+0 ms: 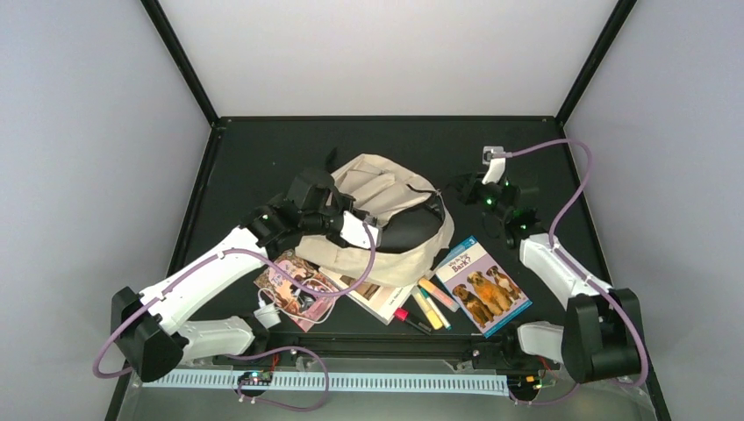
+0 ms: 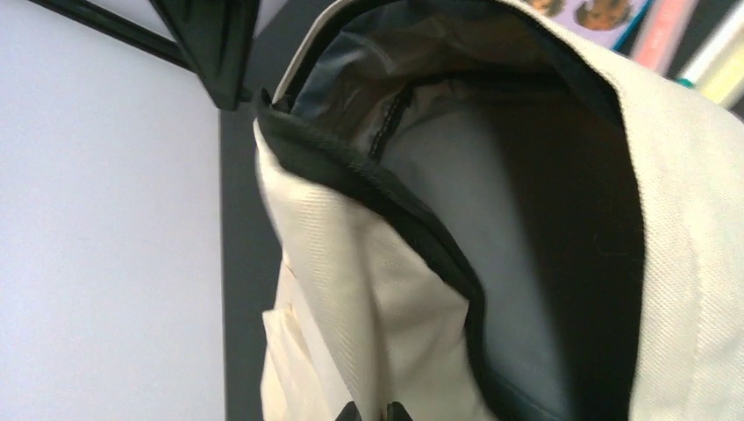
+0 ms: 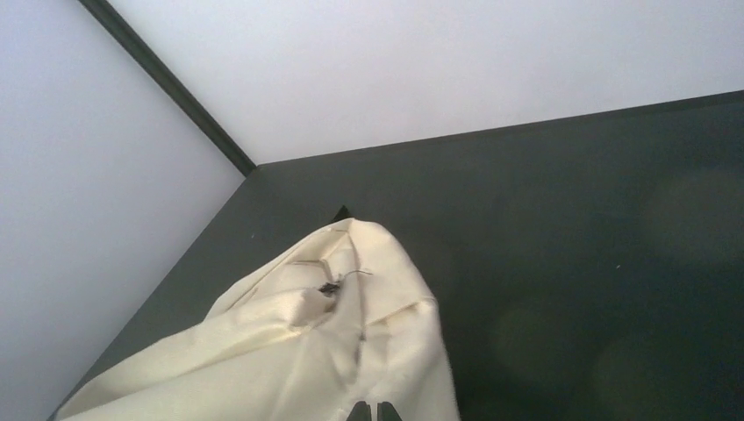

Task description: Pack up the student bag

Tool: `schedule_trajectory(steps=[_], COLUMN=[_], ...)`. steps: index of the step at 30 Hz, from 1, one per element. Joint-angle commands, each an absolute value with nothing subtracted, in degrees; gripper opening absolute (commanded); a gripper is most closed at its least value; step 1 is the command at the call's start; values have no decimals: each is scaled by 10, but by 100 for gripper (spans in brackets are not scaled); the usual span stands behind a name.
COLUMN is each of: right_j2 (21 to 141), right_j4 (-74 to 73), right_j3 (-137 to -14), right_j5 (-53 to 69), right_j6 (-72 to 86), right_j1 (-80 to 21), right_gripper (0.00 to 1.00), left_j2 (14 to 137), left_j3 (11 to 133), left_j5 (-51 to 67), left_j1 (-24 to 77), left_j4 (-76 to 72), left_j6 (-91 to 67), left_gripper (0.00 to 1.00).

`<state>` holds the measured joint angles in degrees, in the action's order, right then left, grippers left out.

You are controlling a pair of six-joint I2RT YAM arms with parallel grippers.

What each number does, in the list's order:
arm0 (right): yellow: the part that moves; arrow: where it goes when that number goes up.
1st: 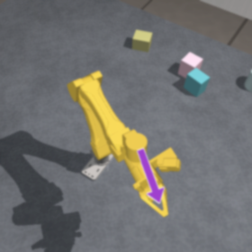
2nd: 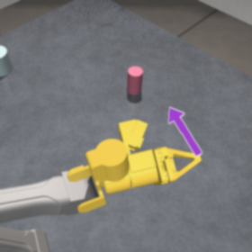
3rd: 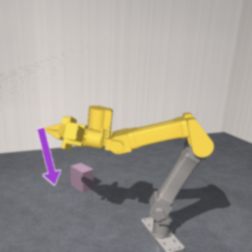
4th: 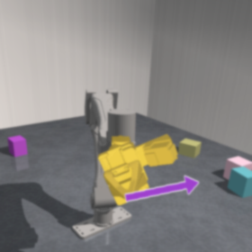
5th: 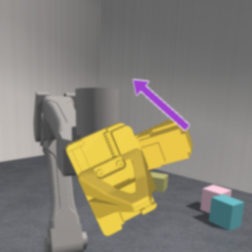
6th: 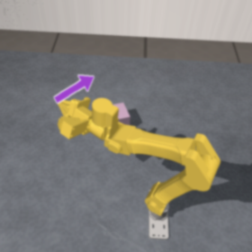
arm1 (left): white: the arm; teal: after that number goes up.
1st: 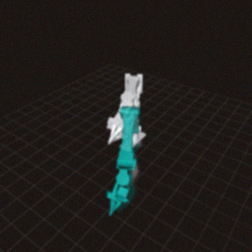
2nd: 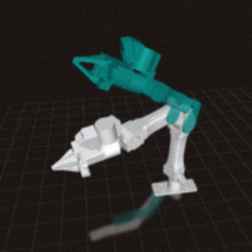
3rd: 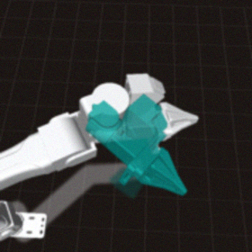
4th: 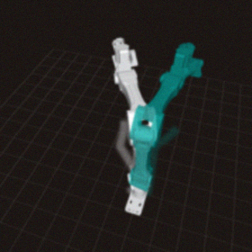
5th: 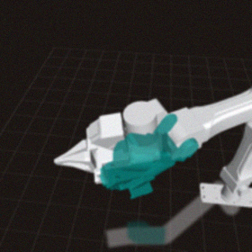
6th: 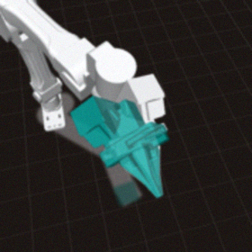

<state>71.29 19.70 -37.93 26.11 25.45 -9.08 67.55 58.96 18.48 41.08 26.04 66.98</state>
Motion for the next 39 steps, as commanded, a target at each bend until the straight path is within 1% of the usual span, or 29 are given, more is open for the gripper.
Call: schedule_trajectory(steps=[1, 2, 3, 4, 6, 8, 12, 16, 19, 22, 24, 27, 30, 31, 36, 39], right_j2=[680, 675, 670, 662, 646, 626, 595, 585, 575, 565, 564, 563, 560, 560, 561, 567], right_j4=[184, 186, 189, 189, 181, 172, 158, 158, 154, 154, 155, 155, 156, 155, 152, 155], right_j3=[-350, -343, -337, -333, -329, -325, -319, -322, -321, -317, -316, -314, -313, -313, -316, -314], right_j5=[223, 227, 230, 234, 240, 240, 240, 250, 251, 256, 257, 259, 263, 264, 268, 268], right_j6=[237, 242, 248, 251, 254, 255, 253, 257, 259, 261, 261, 261, 261, 259, 254, 255], right_j1=[-121, -122, -123, -123, -124, -126, -128, -128, -129, -129, -129, -130, -130, -130, -131, -130], right_gripper=[1, 1, 1, 1, 1, 1, 1, 1, 1, 1, 1, 1, 1, 1, 1, 1], left_j2=[659, 661, 664, 668, 685, 703, 729, 799, 844, 892, 918, 930, 940, 940, 925, 911], left_j3=[574, 574, 578, 586, 612, 647, 689, 716, 750, 777, 787, 784, 781, 777, 774, 783], left_j5=[211, 214, 216, 213, 200, 203, 230, 222, 215, 160, 143, 111, 44, 41, 74, 110], left_j1=[404, 405, 405, 405, 406, 412, 457, 498, 517, 523, 524, 525, 518, 516, 513, 515], left_j4=[325, 307, 284, 264, 226, 226, 218, 179, 191, 237, 254, 235, 218, 212, 192, 170], left_j6=[633, 600, 562, 528, 435, 345, 206, 74, 29, 12, 19, 28, 37, 42, 61, 89], left_gripper=[23, 42, 58, 69, 83, 88, 90, 84, 82, 77, 76, 76, 61, 60, 60, 67])
